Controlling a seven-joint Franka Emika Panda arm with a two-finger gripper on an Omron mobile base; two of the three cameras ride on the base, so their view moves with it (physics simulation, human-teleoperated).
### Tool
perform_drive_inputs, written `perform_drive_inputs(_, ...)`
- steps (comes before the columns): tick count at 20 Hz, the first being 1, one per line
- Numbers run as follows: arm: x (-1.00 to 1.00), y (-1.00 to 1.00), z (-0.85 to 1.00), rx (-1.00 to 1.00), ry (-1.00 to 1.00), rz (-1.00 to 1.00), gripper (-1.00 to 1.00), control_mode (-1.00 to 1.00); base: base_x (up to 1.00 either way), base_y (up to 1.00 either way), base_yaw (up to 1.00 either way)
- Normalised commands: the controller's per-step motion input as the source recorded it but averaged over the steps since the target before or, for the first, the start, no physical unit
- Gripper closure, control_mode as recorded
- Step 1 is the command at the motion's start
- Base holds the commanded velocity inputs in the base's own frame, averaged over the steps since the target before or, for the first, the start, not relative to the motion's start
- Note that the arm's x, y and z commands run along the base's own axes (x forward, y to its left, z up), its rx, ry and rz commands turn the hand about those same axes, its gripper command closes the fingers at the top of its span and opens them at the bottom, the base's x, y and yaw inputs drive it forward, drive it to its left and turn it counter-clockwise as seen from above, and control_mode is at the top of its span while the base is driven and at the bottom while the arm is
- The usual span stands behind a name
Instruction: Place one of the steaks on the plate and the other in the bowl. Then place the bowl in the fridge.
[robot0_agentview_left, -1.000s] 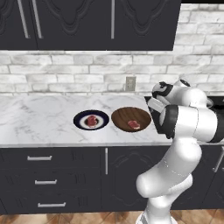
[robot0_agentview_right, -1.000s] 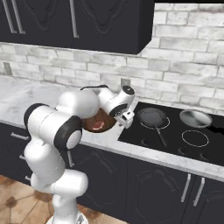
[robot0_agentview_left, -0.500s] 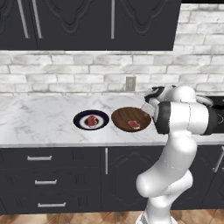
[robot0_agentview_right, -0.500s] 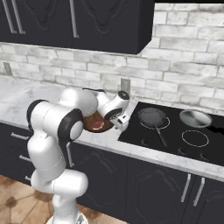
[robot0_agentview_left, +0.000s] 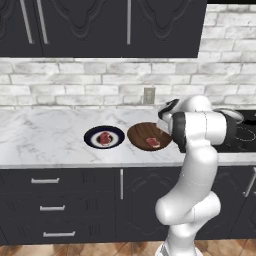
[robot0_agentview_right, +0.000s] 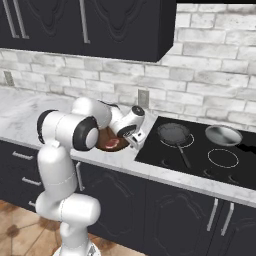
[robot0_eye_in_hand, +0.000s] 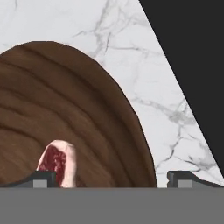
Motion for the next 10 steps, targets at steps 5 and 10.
perform_drive_inputs(5,0.22,-0.02,-0.34,0.00,0.00,0.03,-1.00,-1.00,0.00,0.00,0.00)
perform_drive_inputs(10,0.30,-0.04,-0.47,0.00,0.00,0.03,-1.00,-1.00,0.00,0.00,0.00)
